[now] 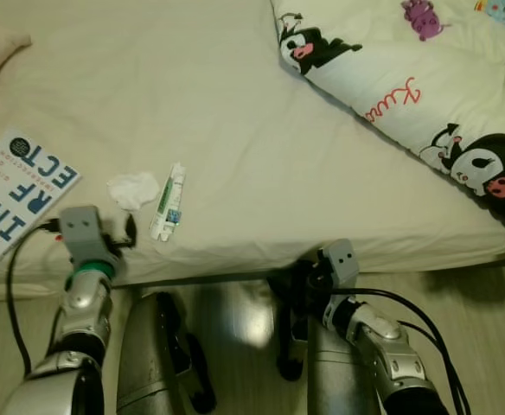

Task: Clean up the room

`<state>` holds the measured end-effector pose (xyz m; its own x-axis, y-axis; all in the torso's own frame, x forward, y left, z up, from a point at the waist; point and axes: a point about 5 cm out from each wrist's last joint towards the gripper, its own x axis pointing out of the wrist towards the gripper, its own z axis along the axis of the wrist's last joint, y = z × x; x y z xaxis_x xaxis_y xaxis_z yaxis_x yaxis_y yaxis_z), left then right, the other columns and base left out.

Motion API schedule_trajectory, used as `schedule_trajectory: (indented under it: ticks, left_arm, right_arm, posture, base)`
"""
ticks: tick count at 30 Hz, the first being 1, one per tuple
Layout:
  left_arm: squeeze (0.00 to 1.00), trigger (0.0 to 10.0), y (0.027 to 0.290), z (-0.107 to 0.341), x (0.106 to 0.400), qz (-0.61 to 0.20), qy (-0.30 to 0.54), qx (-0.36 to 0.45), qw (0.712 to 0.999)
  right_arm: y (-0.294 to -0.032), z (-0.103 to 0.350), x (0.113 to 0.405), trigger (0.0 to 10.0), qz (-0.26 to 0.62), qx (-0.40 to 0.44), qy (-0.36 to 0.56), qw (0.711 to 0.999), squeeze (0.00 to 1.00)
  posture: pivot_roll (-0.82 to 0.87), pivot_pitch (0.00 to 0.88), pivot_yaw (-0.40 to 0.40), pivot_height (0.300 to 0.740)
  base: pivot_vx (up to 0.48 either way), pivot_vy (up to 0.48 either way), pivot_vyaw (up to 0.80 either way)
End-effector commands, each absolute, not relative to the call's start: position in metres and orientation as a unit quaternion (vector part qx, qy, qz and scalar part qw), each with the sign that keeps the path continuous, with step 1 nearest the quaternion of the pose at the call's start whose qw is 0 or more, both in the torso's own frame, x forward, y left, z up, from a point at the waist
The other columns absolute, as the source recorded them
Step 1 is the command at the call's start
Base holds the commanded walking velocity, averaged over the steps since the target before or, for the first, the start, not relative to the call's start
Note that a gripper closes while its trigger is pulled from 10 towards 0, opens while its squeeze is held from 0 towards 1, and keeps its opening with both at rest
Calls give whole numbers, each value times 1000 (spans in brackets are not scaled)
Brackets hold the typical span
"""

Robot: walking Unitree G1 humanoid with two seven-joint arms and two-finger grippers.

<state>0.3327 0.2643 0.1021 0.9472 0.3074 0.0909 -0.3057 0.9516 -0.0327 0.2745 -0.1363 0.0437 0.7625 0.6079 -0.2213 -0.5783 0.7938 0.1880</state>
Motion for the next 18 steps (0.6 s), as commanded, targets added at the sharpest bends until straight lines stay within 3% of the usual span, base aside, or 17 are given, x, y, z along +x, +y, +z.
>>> schedule_trajectory:
  ticks: [1,10,14,18]
  left_arm:
    - [0,10000,263,100,331,145,-48,2,988]
    - [0,10000,232,97,333,44,-61,33,997]
    - [0,10000,242,98,330,77,-63,76,992]
    - [0,10000,275,116,329,169,-82,95,978]
  right_arm:
    - [-136,29,261,10000,312,70,175,931,0]
    - [-137,33,255,10000,309,70,179,931,0]
    - [-138,35,253,10000,310,72,180,931,0]
    - [-136,35,248,10000,316,74,182,928,0]
  posture:
    - [-246,430,55,577]
    - [-243,437,59,577]
    - [-247,445,55,577]
    - [-248,456,48,577]
  base:
    - [0,0,0]
    - [0,0,0]
    - [0,0,0]
    - [0,0,0]
